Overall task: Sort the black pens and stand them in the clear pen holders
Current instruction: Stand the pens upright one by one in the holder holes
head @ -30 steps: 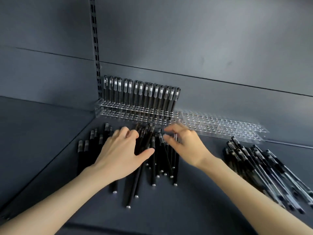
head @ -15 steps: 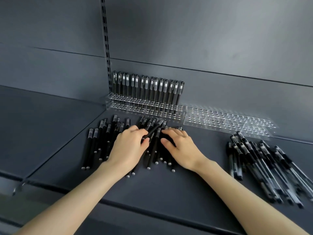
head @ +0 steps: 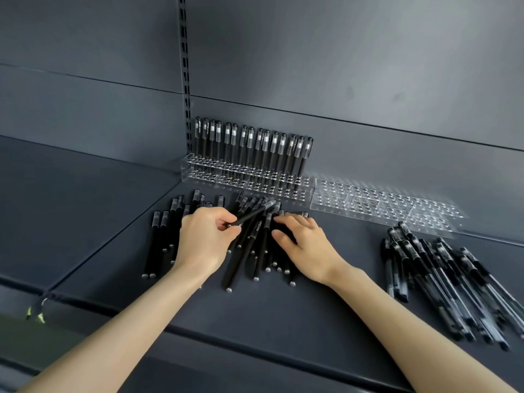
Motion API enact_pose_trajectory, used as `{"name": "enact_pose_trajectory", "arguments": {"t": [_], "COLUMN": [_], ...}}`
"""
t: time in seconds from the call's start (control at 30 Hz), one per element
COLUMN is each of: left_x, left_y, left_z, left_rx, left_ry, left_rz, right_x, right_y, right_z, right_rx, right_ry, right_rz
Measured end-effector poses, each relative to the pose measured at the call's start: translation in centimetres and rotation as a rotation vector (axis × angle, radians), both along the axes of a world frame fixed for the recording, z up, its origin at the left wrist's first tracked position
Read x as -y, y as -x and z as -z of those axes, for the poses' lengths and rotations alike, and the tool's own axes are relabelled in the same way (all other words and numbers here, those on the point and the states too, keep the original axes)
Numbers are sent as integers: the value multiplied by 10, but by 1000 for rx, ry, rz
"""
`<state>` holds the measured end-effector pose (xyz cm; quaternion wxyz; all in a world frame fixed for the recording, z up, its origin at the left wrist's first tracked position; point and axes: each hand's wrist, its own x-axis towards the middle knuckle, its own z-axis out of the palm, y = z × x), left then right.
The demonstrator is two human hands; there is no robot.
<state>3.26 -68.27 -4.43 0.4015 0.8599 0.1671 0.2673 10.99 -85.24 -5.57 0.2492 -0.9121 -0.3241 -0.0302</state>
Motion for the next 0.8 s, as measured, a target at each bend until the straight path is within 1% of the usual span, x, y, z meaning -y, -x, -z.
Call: {"name": "enact_pose_trajectory", "arguments": {"t": [0.2,0.3,0.33,0.37,0.43,0.47,0.53,0.6,0.67,0.73,0.8], "left_x": [-8,-7,-4,-1,6,9,14,14,13,11,7], "left_y": [8,11,12,13,15,16,15,12,8,1,-13], "left_z": [-8,-9,-10,-10,-10,-8,-4,-2,-5,-14,-26], "left_rx": [132,238,286,336,431,468,501,488,433,305,134], "left_ry": [12,42,67,93,108,78,5,-37,-10,134,299], "left_rz": [-69,-74,-68,-46,55,117,226,309,374,453,536], "right_x": [0,0,-1,-3,-10,-13,-17,-16,-15,-16,-18], "right_y": [0,1,1,2,6,7,7,6,2,-4,-9], "right_z": [0,-3,-6,-10,-22,-28,-37,-44,-48,-53,-57], "right_rx": [-8,31,20,-49,-337,-481,-649,-719,-701,-635,-586], "right_ry": [5,-22,-85,-198,-531,-690,-937,-1108,-1166,-1149,-1130], "right_rz": [2,20,21,14,-28,-35,-27,-31,-32,-30,-59]}}
